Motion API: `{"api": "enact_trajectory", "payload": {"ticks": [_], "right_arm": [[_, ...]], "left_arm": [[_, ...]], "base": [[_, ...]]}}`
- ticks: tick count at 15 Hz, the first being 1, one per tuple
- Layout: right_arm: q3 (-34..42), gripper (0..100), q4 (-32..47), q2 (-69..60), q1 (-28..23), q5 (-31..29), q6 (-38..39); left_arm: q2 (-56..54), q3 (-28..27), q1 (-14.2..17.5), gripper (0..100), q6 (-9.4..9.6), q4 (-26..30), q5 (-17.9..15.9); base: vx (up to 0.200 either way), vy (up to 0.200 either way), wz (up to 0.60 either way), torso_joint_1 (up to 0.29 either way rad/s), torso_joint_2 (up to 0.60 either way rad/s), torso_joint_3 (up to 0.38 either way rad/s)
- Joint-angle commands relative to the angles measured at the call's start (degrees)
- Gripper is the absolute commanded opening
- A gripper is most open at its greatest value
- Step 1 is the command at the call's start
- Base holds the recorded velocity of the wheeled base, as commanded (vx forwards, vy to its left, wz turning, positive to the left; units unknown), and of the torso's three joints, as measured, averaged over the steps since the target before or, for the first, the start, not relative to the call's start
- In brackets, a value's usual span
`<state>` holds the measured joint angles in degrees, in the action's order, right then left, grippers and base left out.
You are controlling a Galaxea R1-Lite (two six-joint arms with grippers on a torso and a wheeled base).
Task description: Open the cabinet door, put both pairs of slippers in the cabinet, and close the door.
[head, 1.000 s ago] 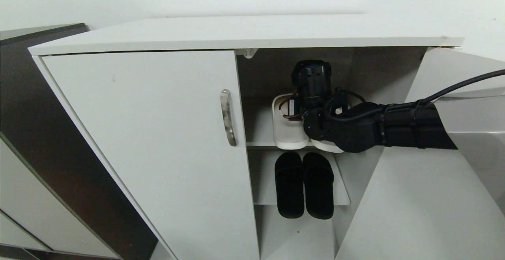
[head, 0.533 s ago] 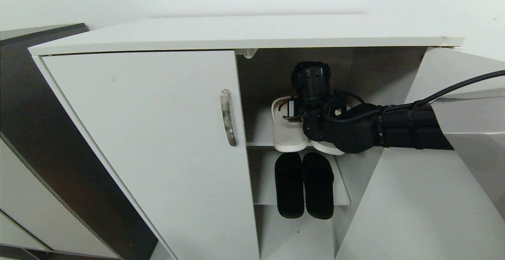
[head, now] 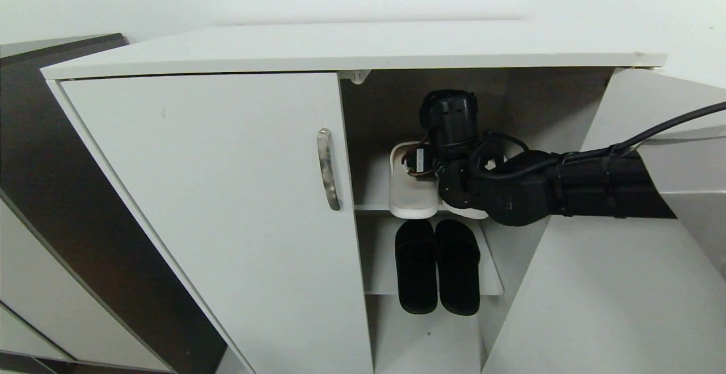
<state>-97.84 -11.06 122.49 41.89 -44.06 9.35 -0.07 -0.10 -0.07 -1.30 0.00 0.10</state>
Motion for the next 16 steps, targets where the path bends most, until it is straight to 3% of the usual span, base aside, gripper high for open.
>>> {"api": "enact_trajectory", "payload": {"ticks": [1,3,7,9,10,16], "right_arm": [[6.17,100,-0.19,-6.12,2.41,-0.06,0.23],[10.04,100,-0.28,-8.94,4.08,-0.15,0.58],[29.55,100,-9.07,-18.60,10.06,-0.15,0.67],[35.18,100,-12.76,-20.54,11.02,-0.15,0.58],[37.46,0,-15.75,-21.15,11.55,-0.15,-0.03],[37.46,0,-16.54,-21.42,13.40,-0.15,-0.47]], "left_arm": [[0.07,0.01,-0.01,0,-0.01,0.00,-0.01],[0.07,0.01,-0.01,0,-0.01,0.00,-0.01],[0.07,0.01,-0.01,0,-0.01,0.00,-0.01],[0.07,0.01,-0.01,0,-0.01,0.00,-0.01],[0.07,0.01,-0.01,0,-0.01,0.00,0.08],[0.07,0.01,-0.01,0,-0.01,0.00,0.08]], "base": [[0.000,0.000,0.00,0.000,0.00,0.000],[0.000,0.000,0.00,0.000,0.00,0.000],[0.000,0.000,0.00,0.000,0.00,0.000],[0.000,0.000,0.00,0.000,0.00,0.000],[0.000,0.000,0.00,0.000,0.00,0.000],[0.000,0.000,0.00,0.000,0.00,0.000]]}}
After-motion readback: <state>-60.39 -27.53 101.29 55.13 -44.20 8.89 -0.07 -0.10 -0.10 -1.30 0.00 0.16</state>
